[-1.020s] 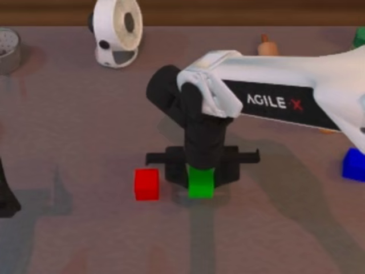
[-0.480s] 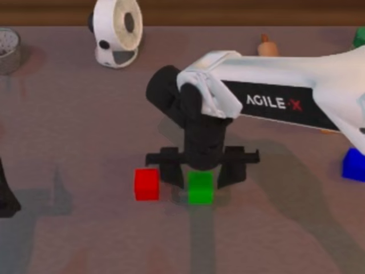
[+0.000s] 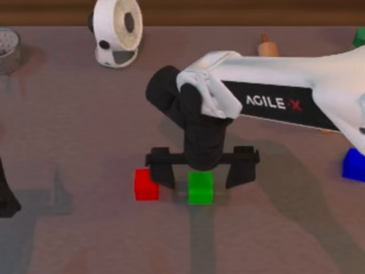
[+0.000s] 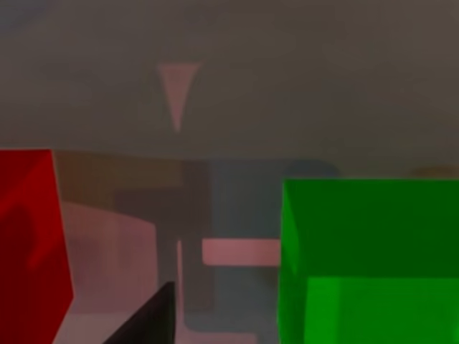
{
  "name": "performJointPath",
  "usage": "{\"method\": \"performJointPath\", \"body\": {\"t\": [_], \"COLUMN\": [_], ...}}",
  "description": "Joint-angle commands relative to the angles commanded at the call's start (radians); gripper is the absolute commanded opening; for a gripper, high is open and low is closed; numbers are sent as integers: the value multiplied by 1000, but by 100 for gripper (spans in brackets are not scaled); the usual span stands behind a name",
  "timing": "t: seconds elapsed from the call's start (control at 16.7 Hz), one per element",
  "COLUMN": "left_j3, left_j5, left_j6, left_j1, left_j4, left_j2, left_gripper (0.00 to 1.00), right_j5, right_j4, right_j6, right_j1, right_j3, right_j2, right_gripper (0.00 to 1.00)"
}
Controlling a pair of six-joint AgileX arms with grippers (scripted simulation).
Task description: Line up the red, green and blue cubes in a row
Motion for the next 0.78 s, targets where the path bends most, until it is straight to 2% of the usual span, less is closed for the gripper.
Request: {"method": "performJointPath", "body": {"t": [0.24, 0.54, 0.78], "left_j3": [0, 0, 0], "left_j5": [0, 0, 0], "left_j6": [0, 0, 0], "left_j1": [0, 0, 0], "left_j4": [0, 0, 0], "left_j2": [0, 0, 0], "left_gripper": [100, 100, 100], "right_j5": [1, 0, -1], "right_j4": [-17, -198, -240], "right_j6": [0, 1, -1], "right_j1": [0, 6, 8], "right_j3": [17, 141, 177], "right_j2": [-4, -46, -64], "right_gripper": [100, 100, 100]}}
